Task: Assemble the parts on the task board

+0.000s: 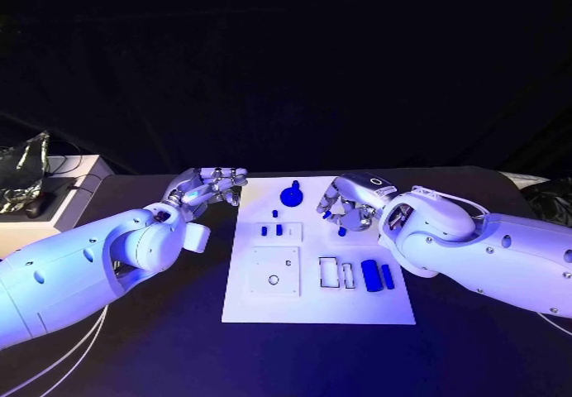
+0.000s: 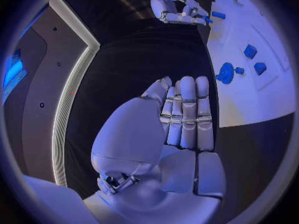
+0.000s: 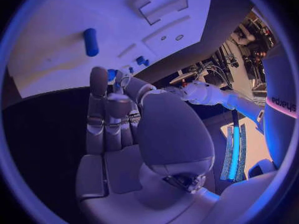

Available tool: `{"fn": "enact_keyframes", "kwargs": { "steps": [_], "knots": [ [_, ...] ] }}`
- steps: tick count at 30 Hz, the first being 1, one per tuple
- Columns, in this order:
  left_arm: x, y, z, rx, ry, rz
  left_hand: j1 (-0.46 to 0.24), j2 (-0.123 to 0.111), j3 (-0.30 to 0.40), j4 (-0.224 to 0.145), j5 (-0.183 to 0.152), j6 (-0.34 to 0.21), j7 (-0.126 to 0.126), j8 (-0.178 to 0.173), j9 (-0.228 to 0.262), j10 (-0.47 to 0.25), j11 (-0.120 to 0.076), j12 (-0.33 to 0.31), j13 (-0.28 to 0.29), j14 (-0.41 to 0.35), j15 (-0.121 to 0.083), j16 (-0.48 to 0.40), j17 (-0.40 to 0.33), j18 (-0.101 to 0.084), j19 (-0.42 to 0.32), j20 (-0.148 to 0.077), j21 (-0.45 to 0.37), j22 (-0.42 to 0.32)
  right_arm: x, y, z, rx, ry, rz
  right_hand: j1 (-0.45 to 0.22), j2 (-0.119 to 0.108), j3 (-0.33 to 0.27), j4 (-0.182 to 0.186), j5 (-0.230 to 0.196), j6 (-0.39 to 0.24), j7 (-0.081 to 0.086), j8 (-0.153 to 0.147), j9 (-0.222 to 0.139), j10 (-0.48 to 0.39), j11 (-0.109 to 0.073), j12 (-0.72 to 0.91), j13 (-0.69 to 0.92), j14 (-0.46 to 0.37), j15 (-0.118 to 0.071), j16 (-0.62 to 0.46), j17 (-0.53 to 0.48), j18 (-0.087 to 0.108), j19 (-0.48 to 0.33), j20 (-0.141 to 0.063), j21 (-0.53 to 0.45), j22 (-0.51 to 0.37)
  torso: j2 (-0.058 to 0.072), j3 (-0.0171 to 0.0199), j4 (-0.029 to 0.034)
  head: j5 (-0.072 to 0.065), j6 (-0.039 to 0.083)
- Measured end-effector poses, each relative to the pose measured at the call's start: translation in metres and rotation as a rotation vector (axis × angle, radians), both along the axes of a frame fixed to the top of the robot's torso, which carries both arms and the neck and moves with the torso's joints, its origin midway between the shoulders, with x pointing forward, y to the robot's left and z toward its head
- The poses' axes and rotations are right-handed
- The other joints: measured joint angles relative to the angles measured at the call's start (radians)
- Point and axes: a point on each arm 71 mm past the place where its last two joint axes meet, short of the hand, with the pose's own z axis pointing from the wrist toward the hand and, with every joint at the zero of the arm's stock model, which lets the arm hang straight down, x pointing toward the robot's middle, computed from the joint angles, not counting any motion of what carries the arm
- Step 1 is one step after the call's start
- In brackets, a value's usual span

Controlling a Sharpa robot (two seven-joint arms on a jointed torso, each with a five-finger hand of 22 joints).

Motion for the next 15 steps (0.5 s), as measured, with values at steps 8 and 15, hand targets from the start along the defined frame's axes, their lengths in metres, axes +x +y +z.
{"fn": "enact_keyframes", "kwargs": {
  "steps": [8, 15],
  "knots": [
    [0.0, -0.004, 0.0, -0.004, 0.001, -0.005, 0.0, 0.0, 0.0, 0.0, 0.0, 0.0, 0.0, 0.0, 0.0, 0.0, 0.0, 0.0, 0.0, 0.0, 0.0, 0.0, 0.001, 0.0, 0.0, 0.0, 0.0, 0.001, -0.015, 0.035, -0.017, -0.002, 0.046, 0.081, -0.003, 0.003, 0.002, -0.009, 0.0, 0.0, 0.0, 0.0, 0.0, 0.0, 0.0, 0.0, 0.0, 0.0, 0.0, -0.004, -0.004, 0.0, 0.007, 0.0, -0.025, 0.026, 0.0, -0.0019, 0.0011, 0.035, -0.016],
    [0.0, -0.008, 0.0, -0.008, 0.001, -0.013, 0.0, 0.0, 0.0, 0.0, 0.0, 0.0, 0.0, 0.0, 0.0, 0.0, 0.0, 0.0, 0.0, 0.0, 0.0, -0.004, 0.001, 0.0, 0.0, 0.0, 0.0, 0.001, -0.022, 0.05, -0.036, -0.032, 0.091, 0.113, -0.012, 0.012, 0.001, -0.015, 0.0, 0.0, 0.0, 0.0, 0.0, 0.0, 0.0, 0.0, 0.0, 0.0, 0.0, -0.005, -0.007, 0.0, 0.014, 0.0, -0.04, 0.045, 0.001, -0.0013, 0.003, 0.049, -0.031]
  ]
}}
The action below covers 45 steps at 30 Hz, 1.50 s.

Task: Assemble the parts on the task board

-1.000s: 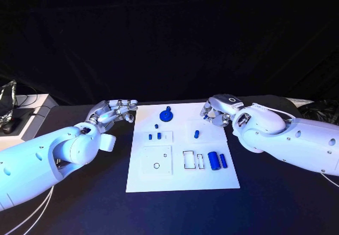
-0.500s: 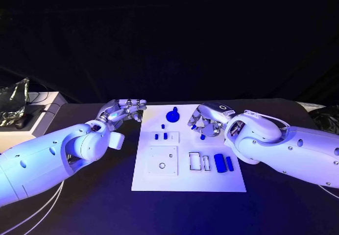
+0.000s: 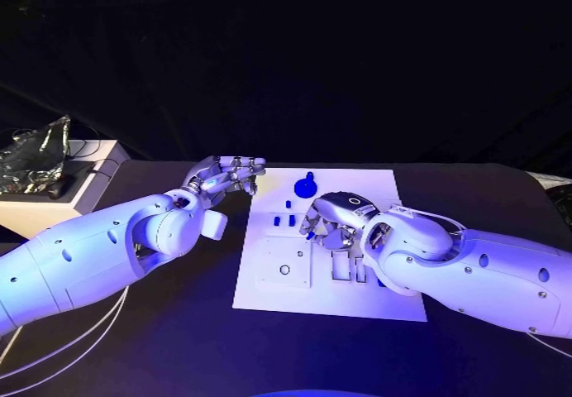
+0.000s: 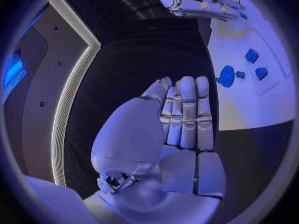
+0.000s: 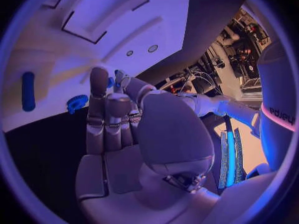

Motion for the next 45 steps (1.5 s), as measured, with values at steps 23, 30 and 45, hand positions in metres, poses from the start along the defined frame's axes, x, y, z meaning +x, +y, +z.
{"fn": "enact_keyframes", "kwargs": {
  "steps": [23, 30, 45],
  "knots": [
    [0.0, 0.0, 0.0, 0.001, 0.002, 0.0, 0.0, 0.0, 0.0, 0.0, 0.0, 0.0, 0.0, 0.0, 0.0, 0.0, 0.0, 0.0, 0.0, 0.0, 0.0, 0.0, 0.003, 0.0, 0.0, 0.0, 0.0, 0.003, -0.013, 0.015, -0.018, -0.023, 0.045, 0.045, -0.009, 0.001, -0.001, -0.007, -0.003, 0.0, 0.0, 0.0, 0.0, 0.0, 0.0, 0.0, 0.0, 0.0, 0.0, 0.0, -0.005, 0.0, 0.017, 0.0, -0.053, 0.049, 0.001, 0.0014, -0.0003, 0.033, -0.041],
    [0.0, 0.001, 0.0, 0.002, 0.003, 0.002, 0.0, 0.0, 0.0, 0.0, 0.0, 0.0, 0.0, 0.0, 0.0, 0.0, 0.0, 0.0, 0.0, 0.0, 0.0, 0.0, 0.003, 0.0, 0.0, 0.0, 0.0, 0.003, -0.015, 0.014, -0.018, -0.025, 0.046, 0.05, -0.009, 0.002, -0.001, -0.007, 0.0, 0.0, 0.0, 0.0, 0.0, 0.0, 0.0, 0.0, 0.0, 0.0, 0.0, 0.0, -0.006, 0.0, 0.03, 0.002, -0.09, 0.083, 0.001, 0.0006, -0.0004, 0.037, -0.046],
    [0.0, 0.002, -0.001, 0.003, 0.005, 0.002, 0.0, 0.0, 0.0, 0.0, 0.0, 0.0, 0.0, 0.0, 0.0, 0.0, 0.0, 0.0, 0.0, 0.0, 0.0, 0.0, 0.004, 0.0, 0.004, -0.004, -0.005, 0.005, -0.013, 0.015, -0.019, -0.036, 0.032, 0.05, -0.008, 0.003, 0.0, -0.011, 0.0, 0.0, 0.0, 0.0, 0.0, 0.0, 0.0, 0.0, 0.0, 0.0, 0.0, 0.0, -0.006, 0.0, 0.045, 0.002, -0.123, 0.115, 0.001, 0.0, -0.0004, 0.039, -0.049]
  ]
}}
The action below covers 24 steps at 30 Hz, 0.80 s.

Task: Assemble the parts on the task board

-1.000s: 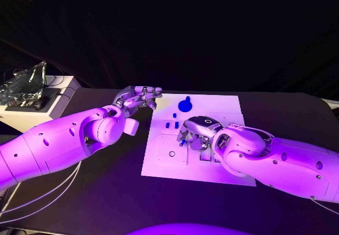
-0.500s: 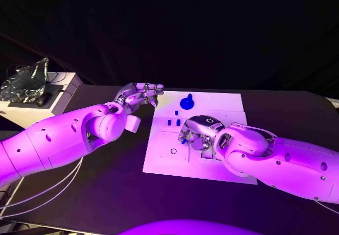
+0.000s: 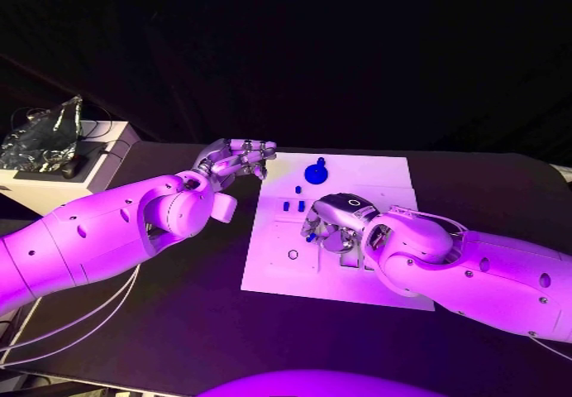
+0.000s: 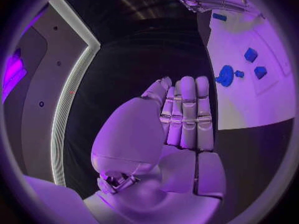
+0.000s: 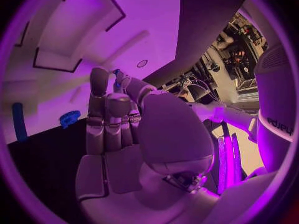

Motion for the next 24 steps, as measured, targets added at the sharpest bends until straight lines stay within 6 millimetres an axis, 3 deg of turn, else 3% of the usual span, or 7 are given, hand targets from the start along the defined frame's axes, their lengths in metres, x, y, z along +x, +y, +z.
{"fn": "enact_keyframes", "kwargs": {
  "steps": [24],
  "knots": [
    [-0.0001, -0.0004, 0.0, 0.0, 0.001, -0.003, 0.0, 0.0, -0.003, -0.003, 0.0, 0.0, 0.0, 0.0, 0.0, 0.0, 0.0, 0.0, 0.0, 0.0, 0.0, -0.004, 0.001, 0.0, 0.0, 0.0, 0.0, 0.002, 0.002, 0.0047, -0.0037, -0.018, -0.014, 0.007, 0.002, 0.001, -0.001, -0.001, -0.002, 0.0, 0.0, 0.0, 0.0, 0.0, 0.0, 0.0, 0.0, 0.0, 0.0, 0.0, 0.0, 0.0, 0.009, 0.002, -0.032, 0.028, 0.0, 0.0009, -0.0001, 0.004, -0.009]
  ]
}}
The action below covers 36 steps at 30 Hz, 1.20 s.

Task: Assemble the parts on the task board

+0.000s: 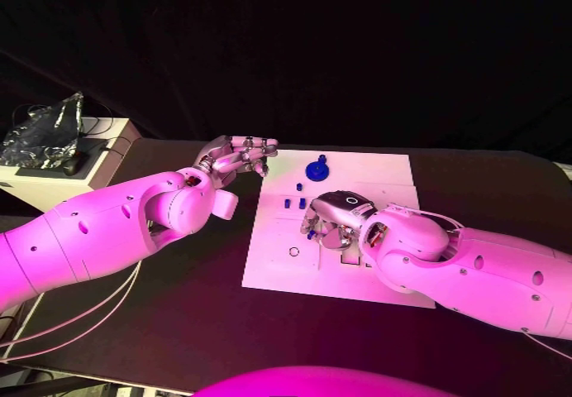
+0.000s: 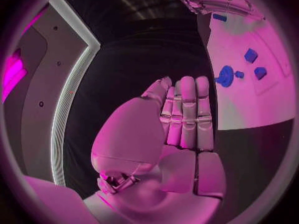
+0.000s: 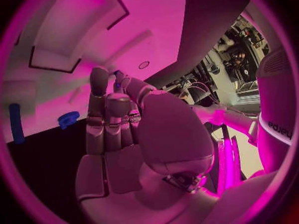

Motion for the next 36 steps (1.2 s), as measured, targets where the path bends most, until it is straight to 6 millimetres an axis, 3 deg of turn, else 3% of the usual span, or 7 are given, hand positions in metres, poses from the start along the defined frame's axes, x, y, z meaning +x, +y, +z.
{"fn": "enact_keyframes", "kwargs": {
  "steps": [16, 18, 20, 23, 29, 31, 36],
  "knots": [
    [-0.0005, 0.0005, 0.0001, 0.001, 0.002, -0.002, 0.0, 0.0, 0.0, 0.0, 0.0, 0.0, 0.0, 0.0, 0.0, 0.0, 0.0, 0.0, 0.0, 0.0, 0.0, 0.0, 0.001, 0.0, 0.0, 0.0, 0.0, 0.0, -0.0006, 0.0038, -0.0024, -0.011, 0.0, 0.009, 0.0, 0.0, -0.002, -0.001, 0.003, 0.0, 0.0, 0.0, 0.0, 0.0, 0.0, 0.0, 0.0, 0.003, 0.0, 0.0, -0.004, 0.0, 0.014, -0.004, -0.042, 0.038, 0.0, -0.0009, -0.0001, 0.004, -0.008],
    [-0.0005, 0.0006, 0.0001, 0.001, 0.003, -0.002, 0.0, 0.0, 0.0, 0.0, 0.0, 0.0, 0.0, 0.0, 0.0, 0.0, 0.0, 0.0, 0.0, 0.0, 0.0, 0.0, 0.001, 0.0, 0.0, 0.0, 0.0, 0.0, -0.0004, 0.0039, -0.0031, -0.012, 0.002, 0.009, 0.0, 0.0, -0.004, 0.0, 0.03, -0.018, 0.009, 0.0, -0.002, 0.0, 0.0, 0.0, 0.0, 0.004, 0.002, 0.0, -0.005, 0.0, 0.019, 0.001, -0.047, 0.04, 0.0, -0.0009, -0.0002, 0.004, -0.008],
    [-0.0006, 0.0006, 0.0001, 0.001, 0.003, -0.003, 0.0, 0.0, 0.0, 0.0, 0.0, 0.0, 0.0, 0.0, 0.0, 0.0, 0.0, 0.0, 0.0, 0.0, 0.0, 0.0, 0.001, 0.0, 0.0, 0.0, 0.0, 0.0, 0.0, 0.0041, -0.0035, -0.012, 0.002, 0.01, -0.003, -0.003, -0.019, 0.007, 0.078, -0.037, 0.018, 0.0, -0.003, 0.0, 0.0, 0.0, 0.0, 0.004, 0.013, 0.0, -0.005, 0.0, 0.023, 0.002, -0.047, 0.044, 0.0, -0.0008, -0.0007, 0.005, -0.009],
    [-0.0006, 0.0006, 0.0001, 0.002, 0.004, -0.003, 0.0, 0.0, 0.0, 0.0, 0.0, 0.0, 0.0, 0.0, 0.0, 0.0, 0.0, 0.0, 0.0, 0.0, 0.0, 0.0, 0.001, 0.0, 0.0, 0.0, 0.0, 0.0, 0.0006, 0.0036, -0.004, -0.011, 0.003, 0.009, -0.023, -0.022, -0.047, 0.018, 0.134, -0.052, 0.02, 0.0, -0.003, -0.034, 0.004, 0.009, 0.002, -0.003, 0.027, 0.0, -0.008, 0.002, 0.022, 0.016, -0.052, 0.047, 0.0, -0.0002, -0.0009, 0.005, -0.01],
    [-0.0007, 0.0012, 0.0, 0.003, 0.006, -0.003, 0.0, 0.0, 0.0, 0.0, 0.0, -0.006, 0.005, 0.0, 0.0, 0.0, 0.0, 0.0, 0.0, 0.0, 0.0, 0.0, 0.003, 0.0, 0.0, 0.0, -0.007, 0.003, 0.0006, 0.0011, -0.0071, -0.01, 0.008, 0.005, -0.05, -0.034, -0.093, 0.03, 0.151, -0.072, 0.011, 0.0, -0.003, -0.151, 0.029, 0.012, 0.005, -0.001, 0.043, 0.0, -0.016, 0.025, 0.033, 0.038, -0.073, 0.036, 0.0, 0.0004, -0.0018, 0.003, -0.01],
    [-0.0007, 0.0012, -0.0001, 0.003, 0.007, -0.003, 0.0, 0.0, 0.0, 0.0, 0.0, -0.006, 0.005, 0.0, 0.0, 0.0, 0.0, 0.0, 0.0, 0.0, 0.0, 0.0, 0.003, 0.0, 0.0, 0.0, -0.007, 0.003, 0.0007, -0.0005, -0.008, -0.007, 0.009, 0.002, -0.045, -0.055, -0.135, 0.035, 0.152, -0.093, 0.005, 0.0, -0.003, -0.205, 0.04, 0.011, 0.003, -0.01, 0.052, -0.003, -0.024, 0.03, 0.031, 0.051, -0.089, 0.022, 0.0, 0.0008, -0.0019, 0.002, -0.01],
    [-0.0007, 0.0011, -0.0002, 0.004, 0.009, -0.003, 0.0, 0.0, 0.0, 0.0, 0.0, -0.006, 0.005, 0.0, 0.0, 0.0, 0.0, 0.0, 0.0, 0.0, 0.0, 0.0, 0.003, 0.0, 0.0, 0.0, -0.007, 0.003, -0.0003, -0.0044, -0.0059, 0.016, 0.002, -0.001, -0.009, -0.075, -0.255, 0.067, 0.156, -0.134, -0.006, 0.0, -0.003, -0.277, 0.054, 0.011, 0.003, -0.01, 0.063, -0.03, -0.051, 0.038, 0.049, 0.069, -0.133, -0.03, 0.0, 0.0007, -0.0014, 0.001, -0.008]
  ]
}}
